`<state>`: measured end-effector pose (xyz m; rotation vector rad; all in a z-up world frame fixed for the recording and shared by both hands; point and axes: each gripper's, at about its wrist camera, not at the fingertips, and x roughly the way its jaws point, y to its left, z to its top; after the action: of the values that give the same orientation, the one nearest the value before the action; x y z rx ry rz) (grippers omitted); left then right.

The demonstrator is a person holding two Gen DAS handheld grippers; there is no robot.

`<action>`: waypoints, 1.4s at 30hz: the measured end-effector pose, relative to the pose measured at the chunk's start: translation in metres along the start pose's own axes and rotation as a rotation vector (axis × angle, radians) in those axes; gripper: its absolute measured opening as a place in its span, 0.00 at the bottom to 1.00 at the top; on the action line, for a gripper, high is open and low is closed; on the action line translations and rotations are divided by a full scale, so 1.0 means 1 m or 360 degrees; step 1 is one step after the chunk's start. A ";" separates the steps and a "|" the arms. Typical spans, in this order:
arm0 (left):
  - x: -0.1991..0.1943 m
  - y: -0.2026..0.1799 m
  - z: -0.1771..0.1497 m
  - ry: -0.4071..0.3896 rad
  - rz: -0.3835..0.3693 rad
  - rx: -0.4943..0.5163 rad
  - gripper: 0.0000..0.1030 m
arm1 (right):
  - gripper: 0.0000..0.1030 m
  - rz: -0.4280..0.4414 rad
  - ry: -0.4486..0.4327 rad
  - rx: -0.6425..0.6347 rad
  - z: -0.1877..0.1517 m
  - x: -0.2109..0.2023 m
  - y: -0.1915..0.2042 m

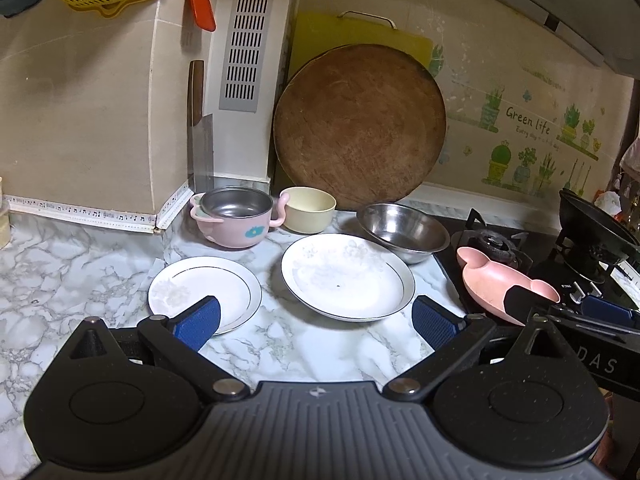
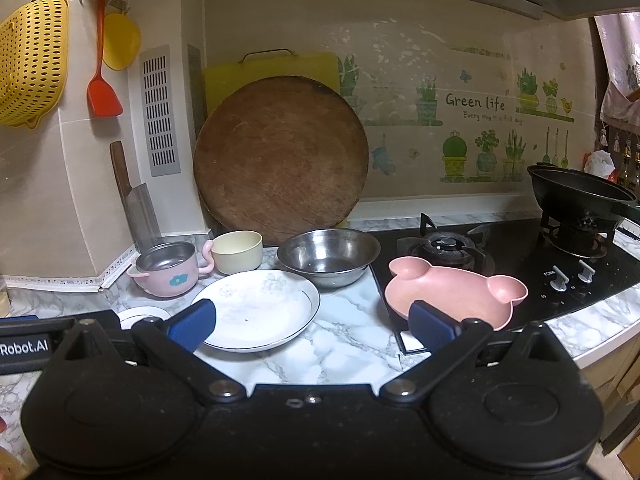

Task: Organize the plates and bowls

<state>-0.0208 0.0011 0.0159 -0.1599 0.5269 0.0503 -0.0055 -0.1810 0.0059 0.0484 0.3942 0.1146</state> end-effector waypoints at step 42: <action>0.071 -0.004 0.051 0.0059 0.0036 0.0010 0.99 | 1.00 0.0101 0.0207 0.0022 0.041 0.066 -0.016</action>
<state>0.0667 0.0066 0.0243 -0.1488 0.5658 0.0679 0.0729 -0.1903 0.0175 0.0670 0.5234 0.1782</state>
